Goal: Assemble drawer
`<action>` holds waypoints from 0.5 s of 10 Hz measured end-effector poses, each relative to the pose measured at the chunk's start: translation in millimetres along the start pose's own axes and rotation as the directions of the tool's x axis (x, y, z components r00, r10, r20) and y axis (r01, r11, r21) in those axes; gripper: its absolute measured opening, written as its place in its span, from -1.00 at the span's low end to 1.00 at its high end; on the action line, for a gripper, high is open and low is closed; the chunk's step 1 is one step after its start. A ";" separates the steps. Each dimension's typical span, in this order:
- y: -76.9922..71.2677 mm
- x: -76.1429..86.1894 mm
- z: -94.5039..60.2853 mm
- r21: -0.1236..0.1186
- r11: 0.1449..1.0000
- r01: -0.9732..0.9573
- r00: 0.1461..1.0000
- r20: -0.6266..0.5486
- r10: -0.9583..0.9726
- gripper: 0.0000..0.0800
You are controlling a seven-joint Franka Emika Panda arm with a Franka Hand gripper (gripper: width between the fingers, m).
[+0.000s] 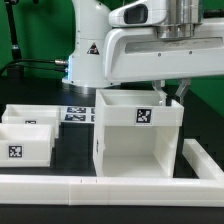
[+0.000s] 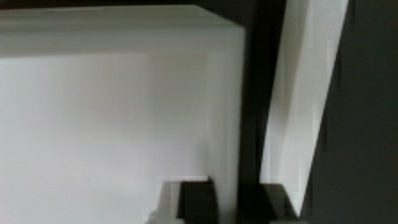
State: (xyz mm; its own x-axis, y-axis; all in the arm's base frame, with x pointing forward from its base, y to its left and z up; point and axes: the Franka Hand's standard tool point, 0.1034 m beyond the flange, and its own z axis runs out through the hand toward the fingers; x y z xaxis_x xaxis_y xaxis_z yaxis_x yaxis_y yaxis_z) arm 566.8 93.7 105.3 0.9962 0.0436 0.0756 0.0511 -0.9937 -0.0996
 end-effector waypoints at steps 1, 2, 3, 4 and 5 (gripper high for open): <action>0.0 0.2 -0.2 0.000 1.000 0.002 1.000 0.000 -0.002 -0.90; -0.2 0.5 -0.5 0.000 1.000 -0.018 1.000 -0.001 0.018 -0.90; -1.0 1.2 -0.9 0.002 0.997 -0.080 0.997 -0.004 0.080 -0.90; -1.9 1.6 -1.1 0.002 0.989 -0.146 0.989 -0.005 0.146 -0.90; -1.3 1.9 -1.7 0.004 0.980 -0.198 0.980 -0.007 0.198 -0.90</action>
Offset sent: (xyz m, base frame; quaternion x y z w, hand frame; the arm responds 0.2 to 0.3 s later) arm 0.0000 0.0000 0.0000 0.0000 0.0000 0.1938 0.9810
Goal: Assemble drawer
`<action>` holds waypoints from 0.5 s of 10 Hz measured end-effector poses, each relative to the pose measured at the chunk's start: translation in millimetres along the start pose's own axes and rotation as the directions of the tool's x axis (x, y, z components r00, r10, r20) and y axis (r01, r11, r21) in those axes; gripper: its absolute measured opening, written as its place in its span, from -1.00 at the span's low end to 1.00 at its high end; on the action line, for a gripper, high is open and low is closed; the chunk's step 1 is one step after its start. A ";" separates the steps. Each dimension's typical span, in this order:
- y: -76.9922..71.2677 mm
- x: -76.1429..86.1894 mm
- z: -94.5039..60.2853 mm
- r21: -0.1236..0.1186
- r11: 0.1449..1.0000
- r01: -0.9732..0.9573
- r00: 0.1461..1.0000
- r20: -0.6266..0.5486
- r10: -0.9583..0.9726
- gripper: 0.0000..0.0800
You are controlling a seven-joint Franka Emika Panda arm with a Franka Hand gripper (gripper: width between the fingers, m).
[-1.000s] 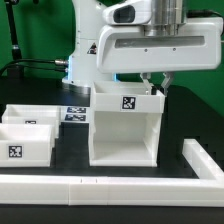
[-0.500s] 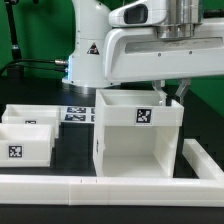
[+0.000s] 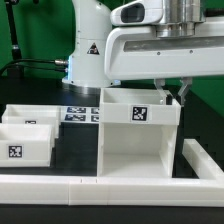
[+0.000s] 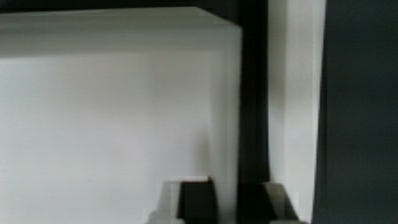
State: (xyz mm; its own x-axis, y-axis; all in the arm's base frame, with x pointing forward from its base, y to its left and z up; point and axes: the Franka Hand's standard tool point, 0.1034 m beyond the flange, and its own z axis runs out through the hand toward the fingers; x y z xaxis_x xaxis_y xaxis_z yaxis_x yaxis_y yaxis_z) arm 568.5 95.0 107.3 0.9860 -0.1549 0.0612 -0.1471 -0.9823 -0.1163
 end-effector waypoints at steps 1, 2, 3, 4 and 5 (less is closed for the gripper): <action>5.9 1.4 -2.3 0.003 0.997 -0.073 0.997 -0.002 0.073 -0.90; 10.6 3.7 -3.1 0.005 0.992 -0.130 0.992 -0.004 0.130 -0.90; 13.4 5.5 -3.3 0.006 0.978 -0.209 0.978 -0.006 0.209 -0.90; 13.5 7.7 -3.4 0.010 0.968 -0.253 0.967 -0.016 0.253 -0.90; 10.4 8.8 -3.8 0.018 0.958 -0.286 0.958 -0.023 0.286 -0.90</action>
Offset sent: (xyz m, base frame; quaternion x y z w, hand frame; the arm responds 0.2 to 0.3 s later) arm 0.0082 -0.0171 -0.0060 -0.0167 0.0164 0.1952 0.9805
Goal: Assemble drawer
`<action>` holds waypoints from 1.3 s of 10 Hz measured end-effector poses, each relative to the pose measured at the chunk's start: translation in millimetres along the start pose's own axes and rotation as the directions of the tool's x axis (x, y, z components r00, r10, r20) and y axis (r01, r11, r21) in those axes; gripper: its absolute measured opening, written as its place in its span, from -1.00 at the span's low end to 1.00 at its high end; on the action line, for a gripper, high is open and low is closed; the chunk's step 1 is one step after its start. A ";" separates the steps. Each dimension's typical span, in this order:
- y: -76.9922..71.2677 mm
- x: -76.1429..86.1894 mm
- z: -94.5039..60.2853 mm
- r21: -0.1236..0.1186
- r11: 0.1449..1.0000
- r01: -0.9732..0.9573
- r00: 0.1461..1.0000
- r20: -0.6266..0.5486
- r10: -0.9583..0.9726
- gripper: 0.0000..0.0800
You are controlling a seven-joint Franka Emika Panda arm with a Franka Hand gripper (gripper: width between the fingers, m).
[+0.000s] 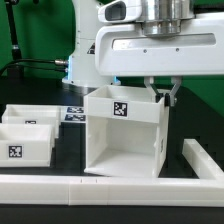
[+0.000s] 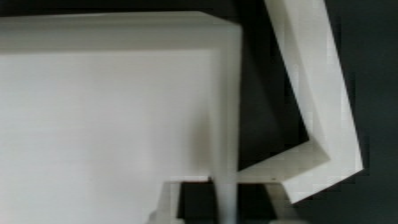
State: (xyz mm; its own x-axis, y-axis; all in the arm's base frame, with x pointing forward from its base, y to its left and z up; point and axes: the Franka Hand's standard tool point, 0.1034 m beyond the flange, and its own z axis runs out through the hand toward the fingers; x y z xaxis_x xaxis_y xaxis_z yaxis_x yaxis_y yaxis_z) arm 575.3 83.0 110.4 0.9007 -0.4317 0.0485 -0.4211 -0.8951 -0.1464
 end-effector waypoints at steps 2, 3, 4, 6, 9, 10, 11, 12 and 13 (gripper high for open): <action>-2.7 -0.5 -0.6 0.008 0.994 -0.114 0.994 0.001 0.114 -0.90; -3.7 -0.5 -0.8 0.011 0.989 -0.150 0.989 0.000 0.150 -0.90; -4.5 -0.4 -0.9 0.018 0.974 -0.225 0.974 0.003 0.225 -0.90; 2.8 4.9 -0.8 0.025 0.894 -0.447 0.894 0.011 0.447 -0.90; 8.5 12.7 -0.8 0.014 0.779 -0.627 0.779 0.023 0.627 -0.90; 6.5 12.5 -0.9 0.019 0.754 -0.657 0.754 0.027 0.657 -0.90; 4.1 11.0 -0.7 0.021 0.702 -0.712 0.702 0.039 0.711 -0.90; 2.2 9.9 -0.6 0.022 0.658 -0.753 0.658 0.049 0.751 -0.90; 0.1 7.3 -0.3 0.016 0.580 -0.814 0.580 0.064 0.812 -0.90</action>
Offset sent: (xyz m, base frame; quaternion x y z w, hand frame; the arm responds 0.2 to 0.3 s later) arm 0.0000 0.0000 0.0000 0.0000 0.0000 0.1938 0.9810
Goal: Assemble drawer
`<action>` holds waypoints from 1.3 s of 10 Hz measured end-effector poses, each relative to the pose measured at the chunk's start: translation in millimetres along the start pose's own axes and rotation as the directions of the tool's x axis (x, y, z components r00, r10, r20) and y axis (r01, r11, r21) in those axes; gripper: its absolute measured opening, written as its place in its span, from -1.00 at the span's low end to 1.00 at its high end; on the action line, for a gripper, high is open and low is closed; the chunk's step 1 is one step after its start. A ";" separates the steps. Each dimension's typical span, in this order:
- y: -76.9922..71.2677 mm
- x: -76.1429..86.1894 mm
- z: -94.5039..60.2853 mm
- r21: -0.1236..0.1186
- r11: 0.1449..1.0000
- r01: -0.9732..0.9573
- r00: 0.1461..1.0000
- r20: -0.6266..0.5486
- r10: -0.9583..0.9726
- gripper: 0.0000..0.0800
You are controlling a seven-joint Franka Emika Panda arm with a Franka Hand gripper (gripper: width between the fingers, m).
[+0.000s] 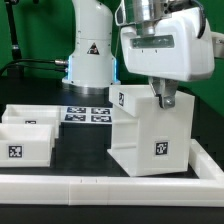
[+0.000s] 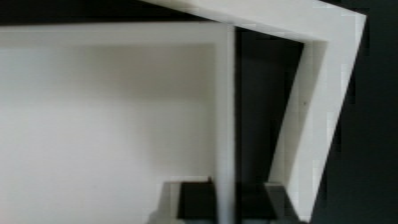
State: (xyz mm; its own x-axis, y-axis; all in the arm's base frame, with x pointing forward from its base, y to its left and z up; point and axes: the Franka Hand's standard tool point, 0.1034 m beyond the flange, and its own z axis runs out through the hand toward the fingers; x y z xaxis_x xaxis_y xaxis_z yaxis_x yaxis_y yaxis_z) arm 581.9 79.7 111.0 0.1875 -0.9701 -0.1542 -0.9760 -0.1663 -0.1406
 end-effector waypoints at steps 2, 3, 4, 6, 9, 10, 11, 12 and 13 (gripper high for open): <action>6.6 -6.6 6.1 -0.039 0.973 -0.228 0.973 0.029 0.229 -0.90; 2.6 -6.3 8.5 -0.040 0.968 -0.249 0.968 0.030 0.250 -0.90; -2.2 -6.3 8.9 -0.030 0.971 -0.238 0.971 0.031 0.239 -0.90; -10.3 -6.7 10.3 -0.023 0.980 -0.199 0.979 0.035 0.200 -0.90; -34.4 -12.3 11.4 -0.008 0.985 -0.171 0.984 0.044 0.172 -0.90; -35.6 -12.0 11.0 -0.005 0.985 -0.170 0.984 0.045 0.170 -0.90; -35.5 -11.9 11.0 -0.004 0.986 -0.169 0.985 0.045 0.169 -0.90; -35.5 -11.9 11.0 -0.004 0.986 -0.169 0.985 0.045 0.169 -0.90; -35.5 -11.9 11.0 -0.004 0.986 -0.168 0.985 0.045 0.168 -0.90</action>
Offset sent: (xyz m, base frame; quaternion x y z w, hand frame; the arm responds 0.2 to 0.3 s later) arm 0.0205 -0.0032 -0.0110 0.0144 0.0265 0.0356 0.9989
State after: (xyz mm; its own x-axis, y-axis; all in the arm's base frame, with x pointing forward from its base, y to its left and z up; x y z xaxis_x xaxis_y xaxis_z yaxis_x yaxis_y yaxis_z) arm 615.5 99.1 107.1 0.0252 -0.9753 -0.2193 -0.9941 -0.0014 -0.1083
